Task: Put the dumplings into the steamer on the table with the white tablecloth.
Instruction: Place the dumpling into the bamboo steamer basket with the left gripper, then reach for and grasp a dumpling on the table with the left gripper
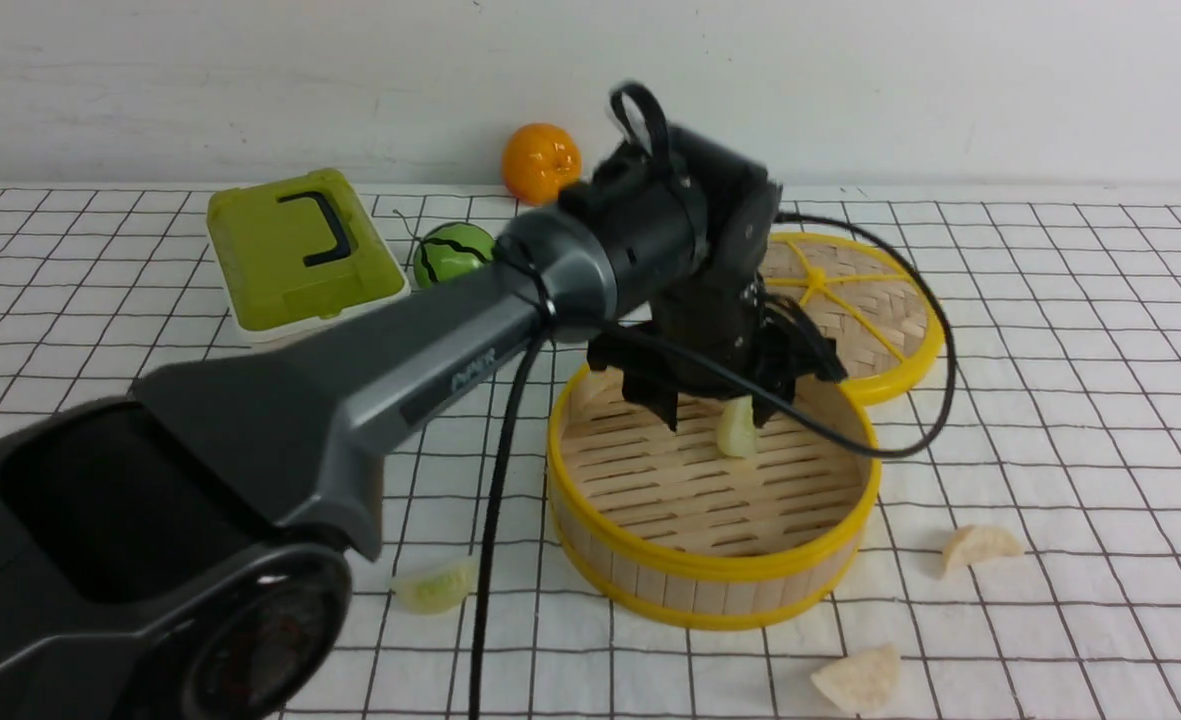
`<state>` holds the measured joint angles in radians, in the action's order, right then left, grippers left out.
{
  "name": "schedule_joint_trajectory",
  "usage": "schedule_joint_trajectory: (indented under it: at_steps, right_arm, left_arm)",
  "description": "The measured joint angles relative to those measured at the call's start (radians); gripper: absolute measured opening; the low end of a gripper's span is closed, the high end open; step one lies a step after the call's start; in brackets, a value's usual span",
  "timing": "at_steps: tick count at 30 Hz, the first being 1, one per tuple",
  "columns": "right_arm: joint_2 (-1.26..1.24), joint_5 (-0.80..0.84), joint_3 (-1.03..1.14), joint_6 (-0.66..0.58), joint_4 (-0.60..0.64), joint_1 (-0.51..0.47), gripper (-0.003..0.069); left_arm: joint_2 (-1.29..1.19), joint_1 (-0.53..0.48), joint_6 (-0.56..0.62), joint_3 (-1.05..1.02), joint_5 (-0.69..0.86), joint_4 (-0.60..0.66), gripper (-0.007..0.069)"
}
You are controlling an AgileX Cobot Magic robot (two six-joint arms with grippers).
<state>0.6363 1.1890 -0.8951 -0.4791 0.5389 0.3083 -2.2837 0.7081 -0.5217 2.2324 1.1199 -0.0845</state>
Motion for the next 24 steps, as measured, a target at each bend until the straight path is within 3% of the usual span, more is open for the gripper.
schedule_joint_trajectory:
  at_steps: [6,10,12,19,23,24]
  right_arm:
    - [0.0,-0.002,0.0,0.0,0.008,0.0,0.0046]
    - [0.0,-0.002,0.0,0.0,0.01,0.0,0.0048]
    - [0.0,-0.002,0.0,0.0,0.013,0.0,0.0049]
    - [0.0,-0.005,0.0,0.0,0.016,0.0,0.0052]
    - [0.0,-0.026,0.0,0.0,0.017,0.0,0.0055]
    - [0.0,-0.036,0.0,0.0,0.017,0.0,0.0057]
  left_arm:
    - [0.18,0.0,0.166,-0.038,0.111,0.04,0.051]
    - [0.299,-0.006,0.184,-0.186,0.114,0.043,0.051]
    - [0.406,-0.025,0.195,-0.385,0.112,0.043,0.051]
    - [0.626,-0.147,0.22,-0.899,-0.053,0.074,0.051]
    - [0.652,-0.243,0.272,-1.016,-0.127,0.093,0.0505]
    - [0.651,-0.275,0.34,-1.042,-0.158,0.095,0.0497]
